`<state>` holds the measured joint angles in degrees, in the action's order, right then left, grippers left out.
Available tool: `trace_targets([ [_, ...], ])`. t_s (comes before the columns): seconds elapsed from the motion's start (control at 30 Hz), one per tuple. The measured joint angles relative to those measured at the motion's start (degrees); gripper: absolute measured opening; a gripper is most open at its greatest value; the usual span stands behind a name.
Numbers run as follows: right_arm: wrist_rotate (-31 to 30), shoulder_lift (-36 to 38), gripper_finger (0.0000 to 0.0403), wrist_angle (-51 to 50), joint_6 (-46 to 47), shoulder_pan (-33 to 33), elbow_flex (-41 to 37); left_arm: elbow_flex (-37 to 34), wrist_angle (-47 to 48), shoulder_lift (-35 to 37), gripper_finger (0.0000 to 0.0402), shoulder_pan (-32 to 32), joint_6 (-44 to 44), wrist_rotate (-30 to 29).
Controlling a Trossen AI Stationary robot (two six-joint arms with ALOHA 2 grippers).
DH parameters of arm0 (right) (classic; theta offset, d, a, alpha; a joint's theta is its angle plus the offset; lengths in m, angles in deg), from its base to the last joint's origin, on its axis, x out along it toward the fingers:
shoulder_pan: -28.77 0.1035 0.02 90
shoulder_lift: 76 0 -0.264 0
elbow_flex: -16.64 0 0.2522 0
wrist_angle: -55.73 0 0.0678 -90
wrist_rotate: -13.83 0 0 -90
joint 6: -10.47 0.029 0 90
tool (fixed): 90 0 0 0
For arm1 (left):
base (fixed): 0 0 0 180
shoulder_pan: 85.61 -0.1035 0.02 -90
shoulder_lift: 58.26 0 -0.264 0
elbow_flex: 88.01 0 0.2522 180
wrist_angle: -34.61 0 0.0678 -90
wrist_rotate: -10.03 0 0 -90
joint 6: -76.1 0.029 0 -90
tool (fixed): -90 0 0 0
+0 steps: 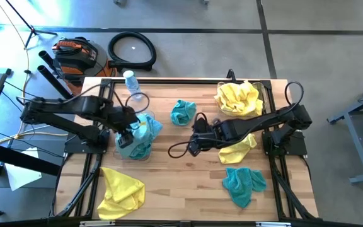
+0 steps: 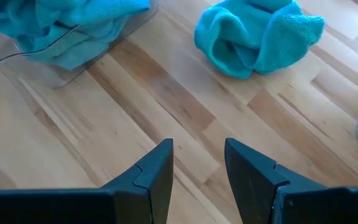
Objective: Sort microfiber towel by color & place in baskets
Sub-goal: Put the blue microfiber cloth into the left transparent bin
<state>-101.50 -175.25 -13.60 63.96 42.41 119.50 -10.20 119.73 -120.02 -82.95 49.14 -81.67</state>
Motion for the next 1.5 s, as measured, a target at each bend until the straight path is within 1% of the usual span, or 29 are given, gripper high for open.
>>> trace_targets([
  [0.1,-0.02,-0.41,0.0139,0.23,0.44,0.35,0.00,3.64,2.31,0.12,0.0241,0.53,-2.23,0.24],
  [0.17,-0.02,-0.69,0.0139,0.23,0.46,0.61,0.00,4.46,2.66,0.17,0.0241,1.50,-3.99,0.67],
  [0.27,0.11,-0.77,0.0139,0.26,0.46,0.68,0.00,3.71,4.61,0.07,0.0238,3.76,-4.35,0.48],
  [0.33,0.31,-0.77,0.0139,0.27,0.46,0.68,0.00,1.34,5.09,-0.08,0.0228,5.44,-4.92,-1.98],
  [0.43,0.31,-0.77,0.0139,0.24,0.44,0.66,0.00,-3.59,4.22,-0.26,0.0199,6.69,-6.05,-4.19],
  [0.67,0.33,-0.77,0.0139,0.21,0.01,0.66,0.00,-14.13,-8.50,-0.22,0.0100,6.80,-6.94,-2.50],
  [0.8,0.35,-0.77,0.0139,0.21,0.02,0.62,0.00,-19.38,-13.22,-0.22,0.0071,6.78,-8.03,-2.03],
  [0.97,0.35,-0.77,0.0139,0.21,0.02,0.60,0.00,-25.33,-19.34,-0.22,0.0065,6.78,-9.10,-1.79],
  [1.13,0.37,-0.77,0.0139,0.21,0.29,0.62,0.00,-29.06,-23.15,-0.20,0.0065,6.78,-10.51,-1.60],
  [1.33,-0.04,-0.77,0.0139,0.25,0.45,0.62,0.00,-30.17,-23.80,-0.14,0.0065,6.78,-11.27,-1.46],
  [1.5,-0.15,-0.77,0.0139,0.45,0.46,0.62,0.00,-29.09,-22.10,0.22,0.0065,6.73,-13.08,1.32],
])
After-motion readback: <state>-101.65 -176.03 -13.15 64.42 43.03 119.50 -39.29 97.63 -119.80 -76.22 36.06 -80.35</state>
